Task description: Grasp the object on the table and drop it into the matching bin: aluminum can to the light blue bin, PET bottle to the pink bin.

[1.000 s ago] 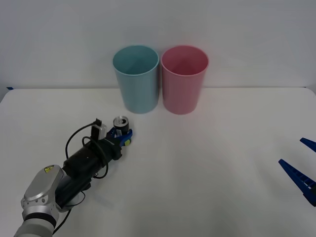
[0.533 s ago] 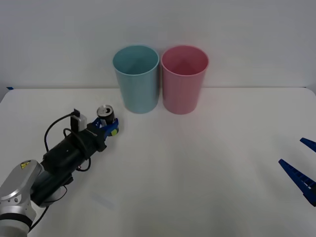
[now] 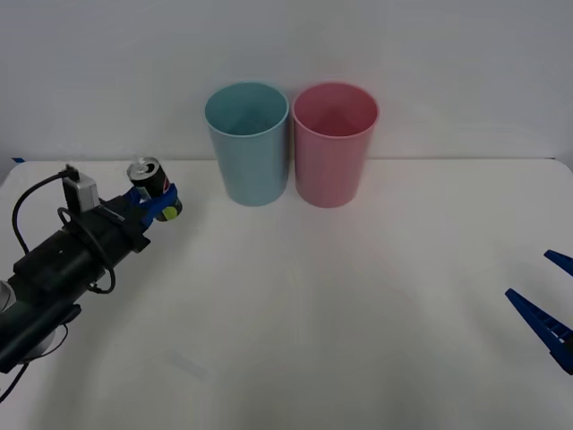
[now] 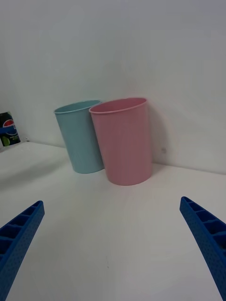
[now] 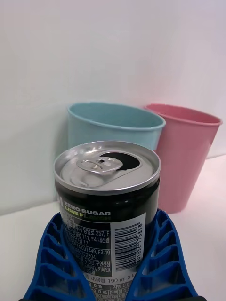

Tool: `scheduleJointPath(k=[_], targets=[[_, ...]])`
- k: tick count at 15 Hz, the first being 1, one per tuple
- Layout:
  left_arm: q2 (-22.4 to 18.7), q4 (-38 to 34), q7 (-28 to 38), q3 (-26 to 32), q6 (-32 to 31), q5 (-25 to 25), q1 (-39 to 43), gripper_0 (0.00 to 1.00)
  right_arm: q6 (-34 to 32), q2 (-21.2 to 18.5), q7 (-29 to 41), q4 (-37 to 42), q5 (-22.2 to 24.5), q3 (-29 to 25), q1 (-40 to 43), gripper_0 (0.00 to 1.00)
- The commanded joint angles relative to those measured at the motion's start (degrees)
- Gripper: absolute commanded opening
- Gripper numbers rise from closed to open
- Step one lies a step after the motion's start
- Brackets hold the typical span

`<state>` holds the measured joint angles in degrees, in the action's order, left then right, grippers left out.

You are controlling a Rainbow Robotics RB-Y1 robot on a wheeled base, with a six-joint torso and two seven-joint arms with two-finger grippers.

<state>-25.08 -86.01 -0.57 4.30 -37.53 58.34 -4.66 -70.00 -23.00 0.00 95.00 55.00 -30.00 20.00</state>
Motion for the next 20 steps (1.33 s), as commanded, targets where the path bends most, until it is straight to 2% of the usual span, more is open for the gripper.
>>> scheduleJointPath(k=[1,7,12,14,20], targets=[[-2.43,-3.38,4.96,1.68,0.0,1.16,0.09,0.0,0.0,0.0,0.0,0.0,0.0,0.0,0.0,1.0],[-4.89,-11.46,17.35,5.63,-1.14,7.66,-0.35,0.0,0.0,0.0,0.0,0.0,0.0,0.0,0.0,1.0],[-4.01,-13.22,29.57,5.54,-1.67,16.54,-6.94,0.0,0.0,0.0,0.0,0.0,0.0,0.0,0.0,1.0],[-2.52,-12.43,33.44,5.54,-1.67,20.58,-10.19,0.0,0.0,0.0,0.0,0.0,0.0,0.0,0.0,1.0],[2.05,0.76,32.56,5.28,-3.42,26.91,-22.94,0.0,0.0,0.0,0.0,0.0,0.0,0.0,0.0,1.0]])
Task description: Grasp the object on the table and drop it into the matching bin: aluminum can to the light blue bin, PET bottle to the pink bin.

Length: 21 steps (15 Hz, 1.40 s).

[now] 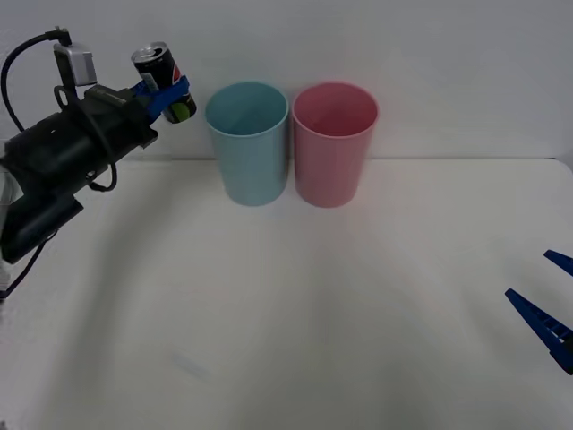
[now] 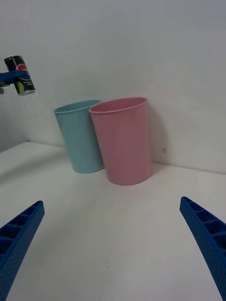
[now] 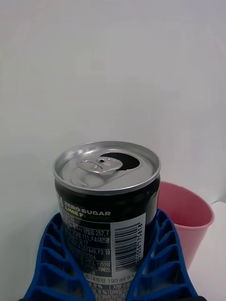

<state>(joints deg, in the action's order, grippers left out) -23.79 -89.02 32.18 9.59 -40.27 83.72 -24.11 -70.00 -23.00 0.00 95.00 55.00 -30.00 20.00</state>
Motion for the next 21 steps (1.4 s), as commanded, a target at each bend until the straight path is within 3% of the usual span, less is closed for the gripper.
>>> scheduleJointPath(k=[1,9,14,19,20,21], targets=[[1.2,6.57,-0.18,-0.45,-0.69,2.68,-6.12,0.0,0.0,0.0,0.0,0.0,0.0,0.0,0.0,1.0],[4.19,25.74,-2.29,-1.94,0.63,7.42,-21.94,0.0,0.0,0.0,0.0,0.0,0.0,0.0,0.0,1.0],[6.48,32.15,-3.35,-2.03,3.0,10.24,-27.13,0.0,0.0,0.0,0.0,0.0,0.0,0.0,0.0,1.0],[6.48,32.24,-3.61,-2.03,3.0,10.15,-27.22,0.04,0.0,0.0,0.0,0.0,0.0,0.0,0.0,1.0],[6.39,32.24,-3.7,-1.94,3.0,10.15,-27.22,0.2,0.0,0.0,0.0,0.0,0.0,0.0,0.0,1.0],[6.48,32.24,-3.88,-1.94,3.0,10.06,-27.22,0.88,0.0,0.0,0.0,0.0,0.0,0.0,0.0,1.0]])
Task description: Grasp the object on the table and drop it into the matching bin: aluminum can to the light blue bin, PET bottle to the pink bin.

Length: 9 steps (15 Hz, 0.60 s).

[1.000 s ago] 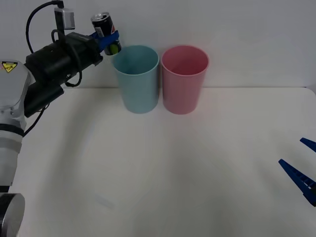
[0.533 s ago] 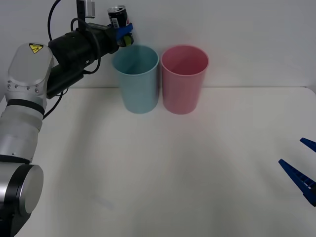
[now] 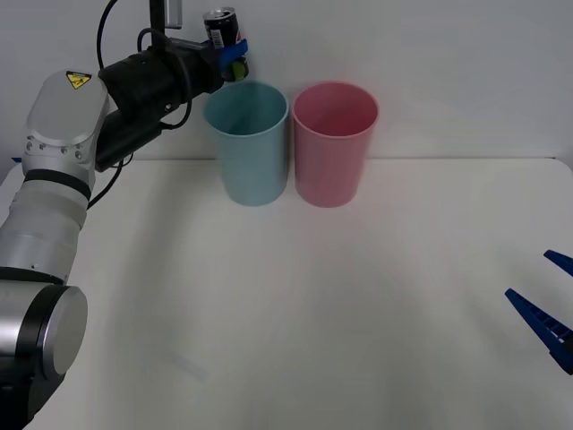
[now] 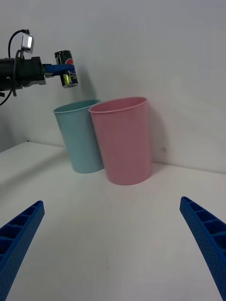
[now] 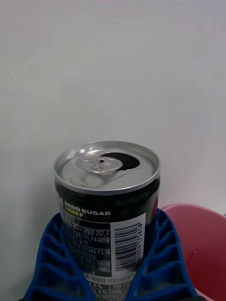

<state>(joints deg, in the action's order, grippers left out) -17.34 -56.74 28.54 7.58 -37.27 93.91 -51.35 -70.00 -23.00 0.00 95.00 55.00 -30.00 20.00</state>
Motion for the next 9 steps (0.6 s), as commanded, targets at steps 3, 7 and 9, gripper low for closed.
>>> scheduleJointPath(k=[3,7,9], targets=[[0.03,0.05,-0.59,0.06,0.1,-0.4,0.02,1.0,0.0,0.0,0.0,0.0,0.0,0.0,0.0,1.0],[-0.24,-0.04,-1.2,0.06,0.01,-2.42,0.81,1.0,0.0,0.0,0.0,0.0,0.0,0.0,0.0,1.0],[-0.5,-1.53,-2.26,0.06,0.1,-4.79,2.4,1.0,0.0,0.0,0.0,0.0,0.0,0.0,0.0,1.0]])
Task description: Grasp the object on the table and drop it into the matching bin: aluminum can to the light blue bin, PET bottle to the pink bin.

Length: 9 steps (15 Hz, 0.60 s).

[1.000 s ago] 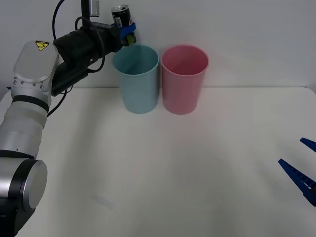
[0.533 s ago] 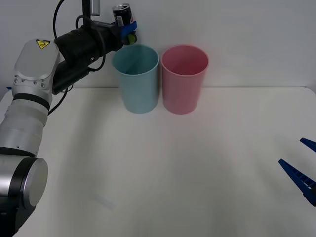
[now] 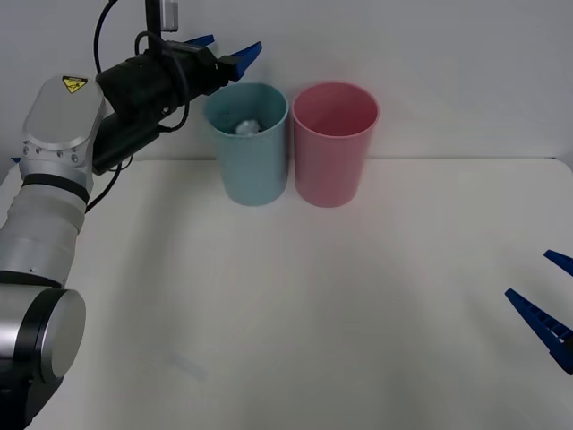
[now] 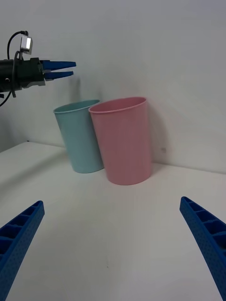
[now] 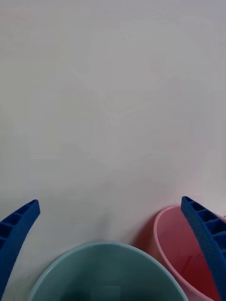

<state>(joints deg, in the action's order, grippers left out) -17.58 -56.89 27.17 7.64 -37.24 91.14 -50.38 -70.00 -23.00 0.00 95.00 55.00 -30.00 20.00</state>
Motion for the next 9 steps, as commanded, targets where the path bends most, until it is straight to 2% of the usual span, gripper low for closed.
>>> scheduleJointPath(k=[1,9], targets=[[-0.35,-2.97,-1.07,-0.08,0.06,-3.07,2.74,1.0,0.0,0.0,0.0,0.0,0.0,0.0,0.0,1.0],[-4.83,-12.11,-4.06,0.01,-1.26,-12.39,13.11,1.0,0.0,0.0,0.0,0.0,0.0,0.0,0.0,1.0]])
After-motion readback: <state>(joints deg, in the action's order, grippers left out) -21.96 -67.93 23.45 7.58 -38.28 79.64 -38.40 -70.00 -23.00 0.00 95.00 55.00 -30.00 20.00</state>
